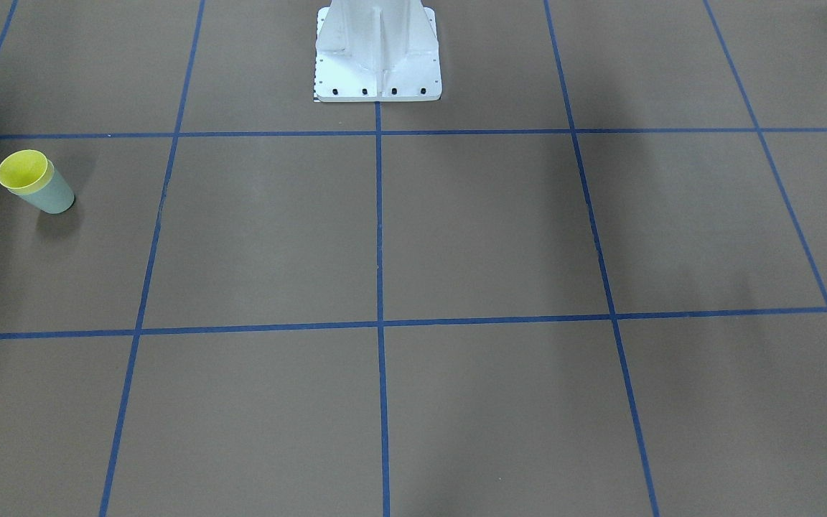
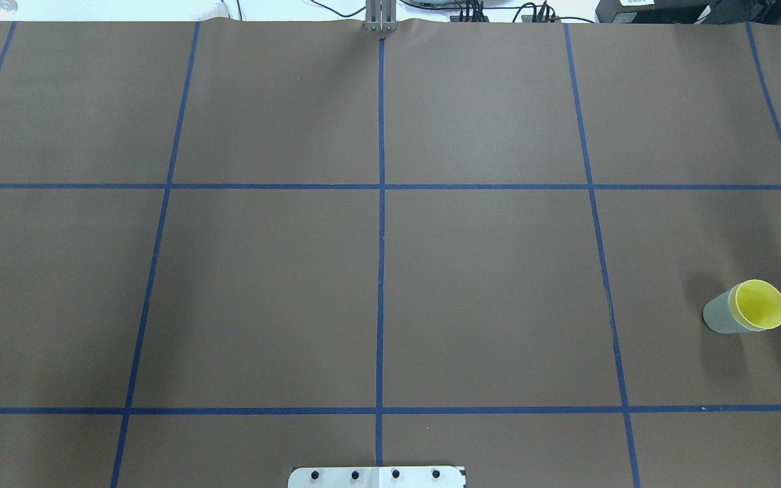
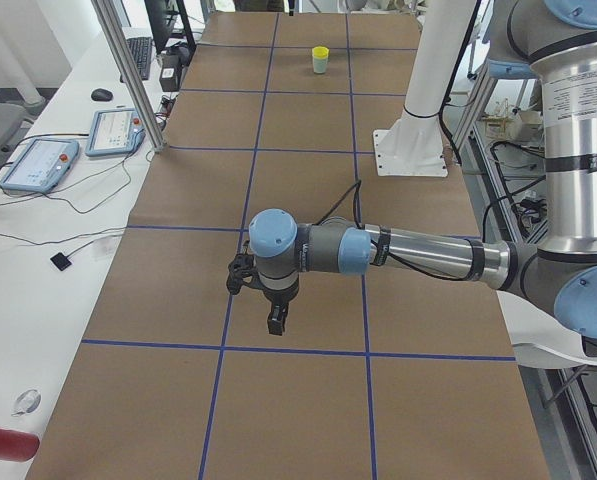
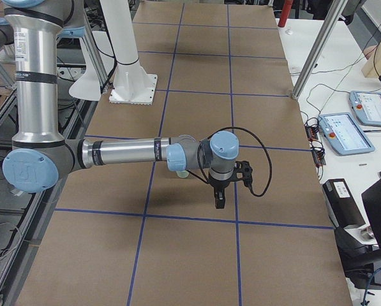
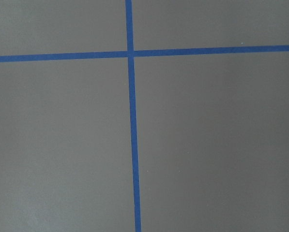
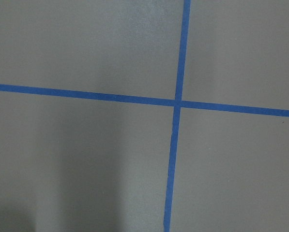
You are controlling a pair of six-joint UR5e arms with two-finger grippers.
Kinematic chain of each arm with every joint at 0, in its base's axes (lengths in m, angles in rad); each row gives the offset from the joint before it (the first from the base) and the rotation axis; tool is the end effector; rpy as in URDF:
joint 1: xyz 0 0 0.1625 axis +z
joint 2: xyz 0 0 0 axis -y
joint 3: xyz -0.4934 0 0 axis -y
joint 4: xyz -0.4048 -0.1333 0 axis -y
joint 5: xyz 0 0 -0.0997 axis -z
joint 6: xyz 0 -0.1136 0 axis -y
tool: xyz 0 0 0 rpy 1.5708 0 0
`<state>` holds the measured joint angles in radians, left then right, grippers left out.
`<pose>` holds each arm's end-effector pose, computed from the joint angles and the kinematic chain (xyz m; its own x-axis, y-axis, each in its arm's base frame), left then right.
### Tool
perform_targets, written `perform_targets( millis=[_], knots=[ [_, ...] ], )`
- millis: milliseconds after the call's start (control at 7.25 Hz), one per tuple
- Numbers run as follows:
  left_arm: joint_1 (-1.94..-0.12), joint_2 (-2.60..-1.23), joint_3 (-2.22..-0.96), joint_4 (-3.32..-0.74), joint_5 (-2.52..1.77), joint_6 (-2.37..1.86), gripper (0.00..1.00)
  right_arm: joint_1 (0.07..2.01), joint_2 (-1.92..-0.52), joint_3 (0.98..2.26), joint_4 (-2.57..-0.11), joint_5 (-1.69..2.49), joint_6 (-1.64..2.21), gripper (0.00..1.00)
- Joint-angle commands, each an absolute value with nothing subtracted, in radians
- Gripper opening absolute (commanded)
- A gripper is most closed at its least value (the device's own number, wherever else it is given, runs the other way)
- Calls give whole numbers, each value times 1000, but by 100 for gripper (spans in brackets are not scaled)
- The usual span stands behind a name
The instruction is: Transfer and stack yellow cup on green cup
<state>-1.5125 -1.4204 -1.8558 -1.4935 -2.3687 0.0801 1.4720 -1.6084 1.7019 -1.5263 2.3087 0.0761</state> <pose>-0.0268 -0.4336 0.6695 0.6878 0.1611 -0.7078 -0.1136 0.9869 0.1143 0.0078 -0.4980 0.6873 0.7325 -0.0897 0.6749 0.0421 0.9954 0.0865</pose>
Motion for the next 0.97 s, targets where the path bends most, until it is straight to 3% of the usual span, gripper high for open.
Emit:
perform_targets(
  millis=[0, 828],
  knots=[
    [-1513, -1427, -1852, -1497, -2368, 81, 100, 1467, -1603, 1703, -1526, 2307, 78, 100],
    [-1513, -1428, -1842, -1543, -2368, -8, 100, 1422, -1598, 1715, -1535, 2244, 84, 100]
  ],
)
